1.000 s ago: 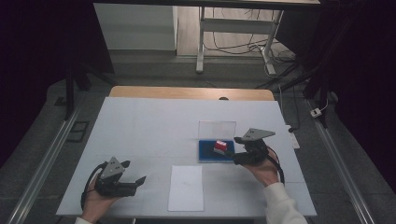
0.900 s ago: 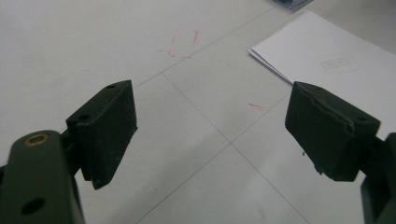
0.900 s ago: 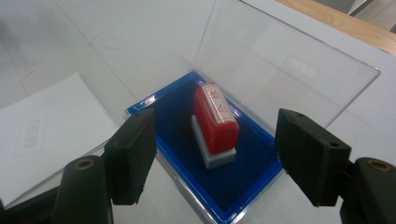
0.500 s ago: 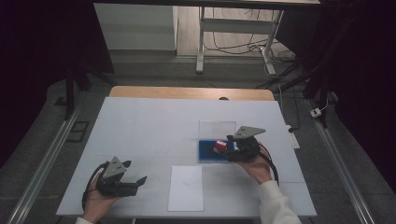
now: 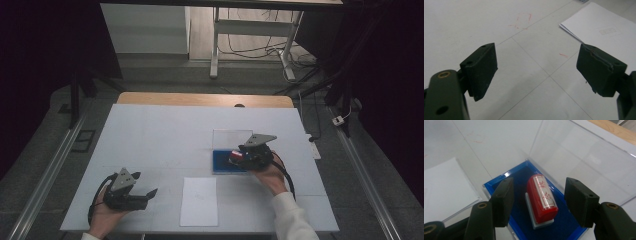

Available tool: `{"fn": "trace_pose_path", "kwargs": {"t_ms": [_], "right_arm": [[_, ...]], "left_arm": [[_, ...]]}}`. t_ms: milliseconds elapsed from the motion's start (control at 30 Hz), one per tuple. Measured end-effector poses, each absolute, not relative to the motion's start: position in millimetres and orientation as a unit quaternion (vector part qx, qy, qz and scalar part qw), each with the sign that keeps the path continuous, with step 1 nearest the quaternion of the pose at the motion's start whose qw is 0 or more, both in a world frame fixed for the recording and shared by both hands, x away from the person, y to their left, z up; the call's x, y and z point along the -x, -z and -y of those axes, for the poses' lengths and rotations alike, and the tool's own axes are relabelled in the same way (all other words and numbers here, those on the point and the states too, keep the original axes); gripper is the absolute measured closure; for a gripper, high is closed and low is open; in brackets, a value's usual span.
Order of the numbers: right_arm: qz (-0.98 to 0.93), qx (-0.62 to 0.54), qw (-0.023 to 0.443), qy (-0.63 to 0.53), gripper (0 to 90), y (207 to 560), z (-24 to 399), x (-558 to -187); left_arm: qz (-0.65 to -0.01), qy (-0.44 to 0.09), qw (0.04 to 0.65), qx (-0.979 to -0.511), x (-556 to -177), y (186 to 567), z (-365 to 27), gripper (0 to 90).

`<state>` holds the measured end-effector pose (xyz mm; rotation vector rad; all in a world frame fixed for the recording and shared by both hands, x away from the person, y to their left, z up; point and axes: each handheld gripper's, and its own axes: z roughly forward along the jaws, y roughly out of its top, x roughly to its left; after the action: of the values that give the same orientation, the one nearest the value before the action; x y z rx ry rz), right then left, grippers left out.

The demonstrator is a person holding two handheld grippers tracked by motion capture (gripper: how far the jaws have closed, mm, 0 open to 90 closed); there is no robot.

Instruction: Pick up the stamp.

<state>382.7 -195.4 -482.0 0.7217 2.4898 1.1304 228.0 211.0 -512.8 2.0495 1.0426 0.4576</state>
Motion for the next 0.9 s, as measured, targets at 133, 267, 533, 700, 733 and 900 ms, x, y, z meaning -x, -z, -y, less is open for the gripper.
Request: {"fn": "trace_pose_path", "kwargs": {"t_ms": [133,267,533,700,733,900], "right_arm": [[-0.873,-0.249,0.161,-0.388,43.9,485.1,193.1,-384.9],[-0.871,-0.251,0.164,-0.390,46.3,485.2,193.5,-385.5],[-0.875,-0.243,0.158,-0.388,55.2,487.7,194.7,-387.1],[-0.881,-0.232,0.159,-0.381,64.8,490.2,194.0,-387.0],[-0.881,-0.231,0.159,-0.382,66.5,490.0,194.1,-386.8],[-0.883,-0.222,0.163,-0.379,68.0,489.5,194.0,-386.3]], "left_arm": [[-0.412,-0.180,0.388,-0.805,-228.2,513.2,-211.7,17.3],[-0.412,-0.180,0.387,-0.806,-228.2,513.7,-212.0,17.3],[-0.414,-0.178,0.391,-0.803,-228.3,513.5,-213.0,17.3],[-0.414,-0.176,0.391,-0.803,-228.1,513.5,-213.6,17.2],[-0.414,-0.176,0.391,-0.803,-228.0,513.5,-213.7,17.2],[-0.415,-0.176,0.391,-0.802,-228.0,513.5,-214.9,17.2]]}}
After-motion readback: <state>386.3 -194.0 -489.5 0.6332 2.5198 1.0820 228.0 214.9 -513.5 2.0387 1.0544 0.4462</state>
